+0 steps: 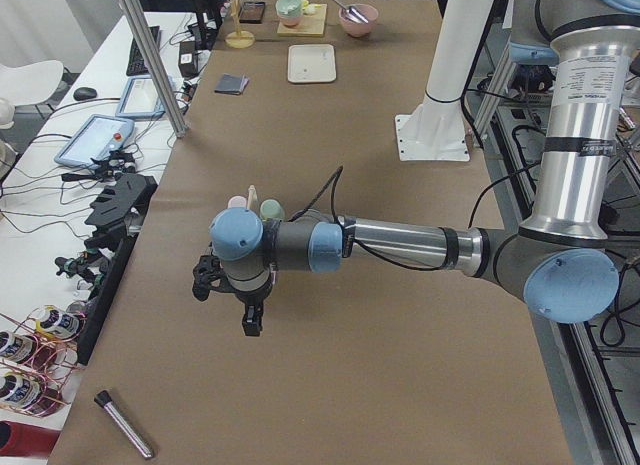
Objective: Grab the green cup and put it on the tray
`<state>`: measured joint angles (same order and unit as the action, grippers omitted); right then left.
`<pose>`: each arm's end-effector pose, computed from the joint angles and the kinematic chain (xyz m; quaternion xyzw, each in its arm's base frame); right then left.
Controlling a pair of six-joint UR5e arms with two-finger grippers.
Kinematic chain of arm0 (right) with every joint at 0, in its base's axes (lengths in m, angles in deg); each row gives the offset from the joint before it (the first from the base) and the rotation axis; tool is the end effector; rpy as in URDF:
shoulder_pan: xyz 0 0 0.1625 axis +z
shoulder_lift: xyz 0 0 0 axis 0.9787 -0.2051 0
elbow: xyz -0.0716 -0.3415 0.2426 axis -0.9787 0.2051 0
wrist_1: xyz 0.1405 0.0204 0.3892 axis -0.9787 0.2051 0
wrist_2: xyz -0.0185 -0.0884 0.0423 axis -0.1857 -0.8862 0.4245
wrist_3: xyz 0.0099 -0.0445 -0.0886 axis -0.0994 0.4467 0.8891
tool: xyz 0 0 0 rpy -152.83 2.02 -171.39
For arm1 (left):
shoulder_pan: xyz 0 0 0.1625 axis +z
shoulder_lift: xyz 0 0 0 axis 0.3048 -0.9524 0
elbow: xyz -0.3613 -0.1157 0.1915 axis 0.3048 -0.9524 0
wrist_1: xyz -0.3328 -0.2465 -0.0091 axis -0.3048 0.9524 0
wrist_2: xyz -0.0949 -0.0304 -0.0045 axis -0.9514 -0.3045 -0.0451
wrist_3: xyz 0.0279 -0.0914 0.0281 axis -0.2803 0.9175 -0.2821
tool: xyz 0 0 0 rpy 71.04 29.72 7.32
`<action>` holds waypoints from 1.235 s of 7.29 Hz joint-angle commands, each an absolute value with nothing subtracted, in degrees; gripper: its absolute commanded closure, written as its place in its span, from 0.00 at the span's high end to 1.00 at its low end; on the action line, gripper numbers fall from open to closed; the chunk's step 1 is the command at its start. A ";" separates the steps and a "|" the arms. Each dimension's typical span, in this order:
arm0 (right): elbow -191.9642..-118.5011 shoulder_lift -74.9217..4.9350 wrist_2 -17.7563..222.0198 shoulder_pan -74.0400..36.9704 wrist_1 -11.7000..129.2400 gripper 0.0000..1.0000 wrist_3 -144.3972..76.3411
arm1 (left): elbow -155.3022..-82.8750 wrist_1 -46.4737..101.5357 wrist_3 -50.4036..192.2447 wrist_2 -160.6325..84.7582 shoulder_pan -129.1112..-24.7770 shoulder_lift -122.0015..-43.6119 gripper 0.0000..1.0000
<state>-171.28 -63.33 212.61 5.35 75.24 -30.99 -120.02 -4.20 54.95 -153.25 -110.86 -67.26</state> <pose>0.0154 -0.4380 0.5681 -0.0035 -0.3748 0.0319 0.9266 -0.0889 -0.5163 0.6130 0.0190 0.3971 -0.0133 0.9175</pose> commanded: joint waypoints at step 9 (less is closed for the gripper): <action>-152.16 -52.64 210.60 -12.16 60.34 0.98 -43.02 | -119.96 -4.20 54.96 -153.25 -110.83 -67.26 0.98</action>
